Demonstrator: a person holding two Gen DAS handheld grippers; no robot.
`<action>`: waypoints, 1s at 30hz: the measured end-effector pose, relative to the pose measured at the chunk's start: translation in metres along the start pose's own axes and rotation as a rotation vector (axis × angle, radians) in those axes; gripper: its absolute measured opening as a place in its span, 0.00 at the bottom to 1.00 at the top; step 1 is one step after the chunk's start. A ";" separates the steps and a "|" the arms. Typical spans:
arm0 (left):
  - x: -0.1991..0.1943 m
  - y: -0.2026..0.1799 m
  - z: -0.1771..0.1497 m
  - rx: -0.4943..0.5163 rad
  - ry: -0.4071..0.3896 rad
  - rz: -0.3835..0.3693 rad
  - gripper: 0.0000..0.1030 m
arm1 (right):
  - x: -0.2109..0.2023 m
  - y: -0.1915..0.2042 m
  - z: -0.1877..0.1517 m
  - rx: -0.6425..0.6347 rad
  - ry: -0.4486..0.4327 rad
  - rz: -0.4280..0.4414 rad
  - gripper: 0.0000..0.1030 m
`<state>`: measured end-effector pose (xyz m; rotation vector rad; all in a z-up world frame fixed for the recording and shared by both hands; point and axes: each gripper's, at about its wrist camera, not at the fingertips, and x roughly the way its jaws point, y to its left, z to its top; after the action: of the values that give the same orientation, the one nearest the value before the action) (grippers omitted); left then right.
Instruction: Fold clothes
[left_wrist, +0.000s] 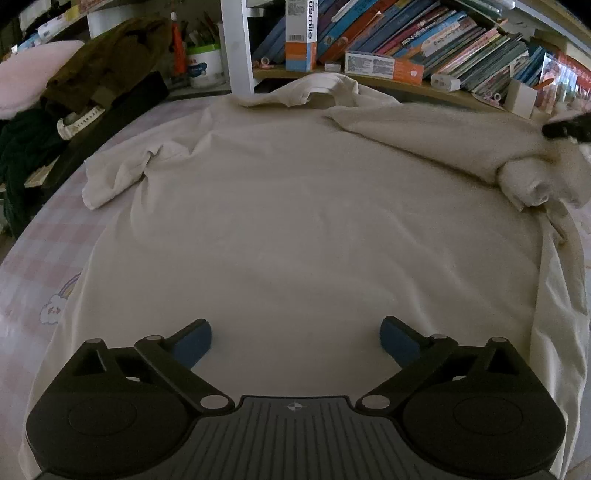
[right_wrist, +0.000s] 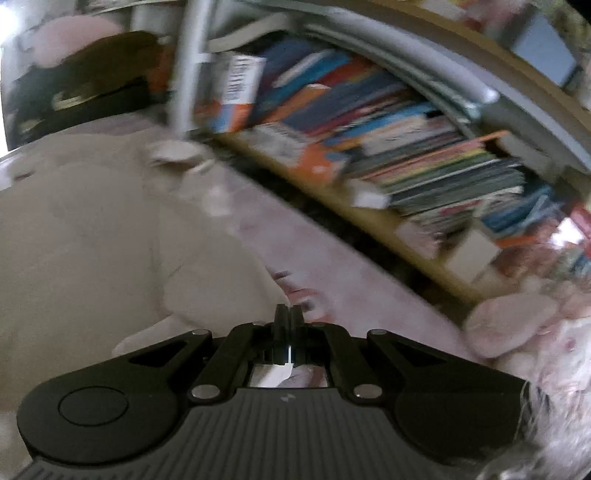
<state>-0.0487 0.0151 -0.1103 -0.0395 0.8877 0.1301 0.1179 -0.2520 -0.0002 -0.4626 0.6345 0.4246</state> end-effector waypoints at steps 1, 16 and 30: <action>0.000 0.001 0.000 0.001 0.001 -0.001 0.97 | 0.004 -0.007 0.003 -0.011 -0.003 -0.030 0.01; -0.020 0.000 -0.021 0.065 0.025 -0.059 0.97 | 0.105 -0.121 0.005 -0.063 0.249 -0.385 0.01; -0.029 -0.026 -0.012 0.215 0.037 -0.135 0.97 | 0.046 -0.107 -0.014 0.160 0.163 -0.257 0.35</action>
<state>-0.0732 -0.0144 -0.0959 0.0988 0.9293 -0.0928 0.1993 -0.3355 -0.0099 -0.4219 0.7498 0.0916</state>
